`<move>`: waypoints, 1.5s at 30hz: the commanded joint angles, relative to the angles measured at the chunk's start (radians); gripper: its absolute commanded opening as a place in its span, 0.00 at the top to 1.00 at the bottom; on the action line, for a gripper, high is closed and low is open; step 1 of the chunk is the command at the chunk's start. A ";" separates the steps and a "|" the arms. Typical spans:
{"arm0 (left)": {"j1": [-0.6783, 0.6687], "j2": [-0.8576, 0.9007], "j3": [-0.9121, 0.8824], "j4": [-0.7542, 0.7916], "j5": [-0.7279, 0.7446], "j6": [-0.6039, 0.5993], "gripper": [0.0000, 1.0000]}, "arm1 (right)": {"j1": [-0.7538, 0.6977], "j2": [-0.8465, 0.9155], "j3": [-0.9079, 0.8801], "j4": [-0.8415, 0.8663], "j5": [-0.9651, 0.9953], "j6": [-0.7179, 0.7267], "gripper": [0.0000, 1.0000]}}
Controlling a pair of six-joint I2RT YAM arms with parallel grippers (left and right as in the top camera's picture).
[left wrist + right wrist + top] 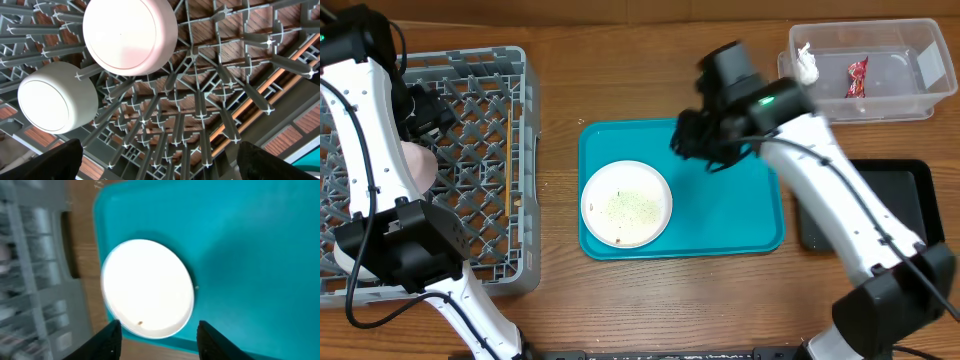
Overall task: Sort waste into correct bins and load items into the dishwasher
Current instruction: 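Lower the right gripper to the rim of the white rice plate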
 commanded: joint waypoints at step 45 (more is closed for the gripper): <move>-0.002 -0.018 0.020 0.000 -0.013 0.008 0.00 | 0.088 0.101 -0.473 0.327 0.175 0.296 0.73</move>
